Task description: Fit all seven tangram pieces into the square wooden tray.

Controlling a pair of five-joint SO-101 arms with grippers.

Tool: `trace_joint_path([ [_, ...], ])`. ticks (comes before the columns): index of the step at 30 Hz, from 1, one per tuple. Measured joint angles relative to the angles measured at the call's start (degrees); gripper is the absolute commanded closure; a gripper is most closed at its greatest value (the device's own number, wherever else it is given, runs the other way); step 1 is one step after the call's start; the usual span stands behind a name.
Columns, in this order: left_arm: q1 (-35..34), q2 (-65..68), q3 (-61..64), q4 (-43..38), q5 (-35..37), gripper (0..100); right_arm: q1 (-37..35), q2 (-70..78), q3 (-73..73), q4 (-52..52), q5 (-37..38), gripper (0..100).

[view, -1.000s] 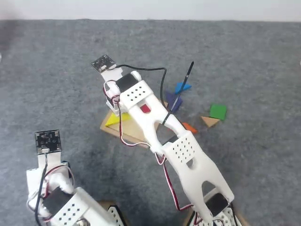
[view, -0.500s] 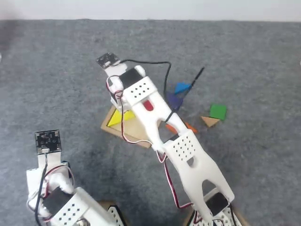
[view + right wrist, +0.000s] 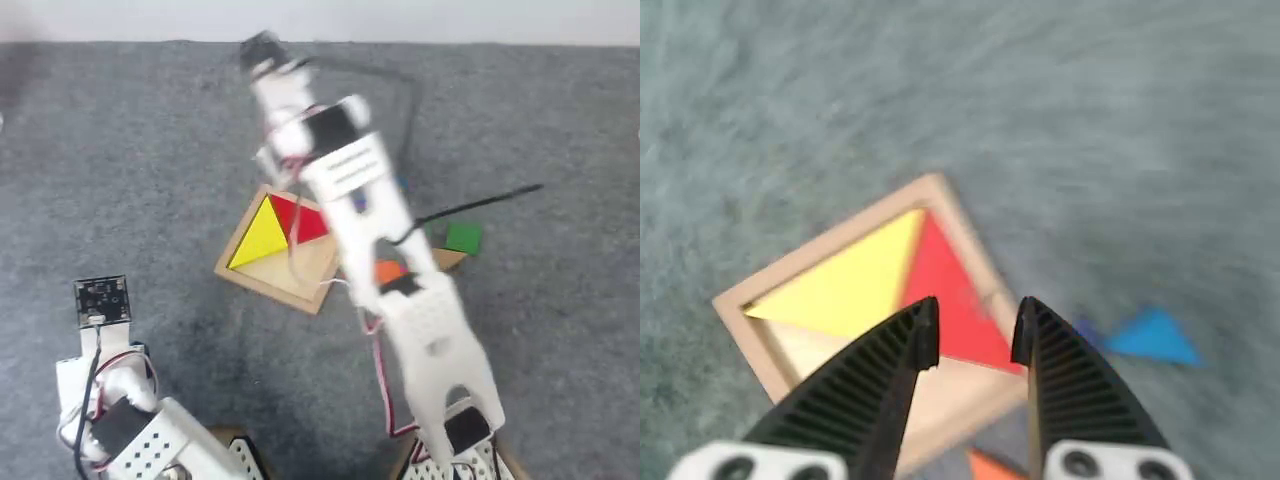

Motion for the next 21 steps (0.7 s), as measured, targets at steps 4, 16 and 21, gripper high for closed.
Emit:
trace_joint_path([
  [4, 0.0, 0.0, 0.0, 0.0, 0.0, 76, 3.1, -14.8, 19.8, 0.0, 2.4, 85.1],
  [16, 0.0, 0.0, 0.0, 0.0, 0.0, 76, 11.4, -39.7, 79.5, -11.3, 2.7, 85.1],
  [21, 0.0, 0.0, 0.0, 0.0, 0.0, 76, 17.2, -43.4, 92.1, -30.2, 4.0, 84.7],
])
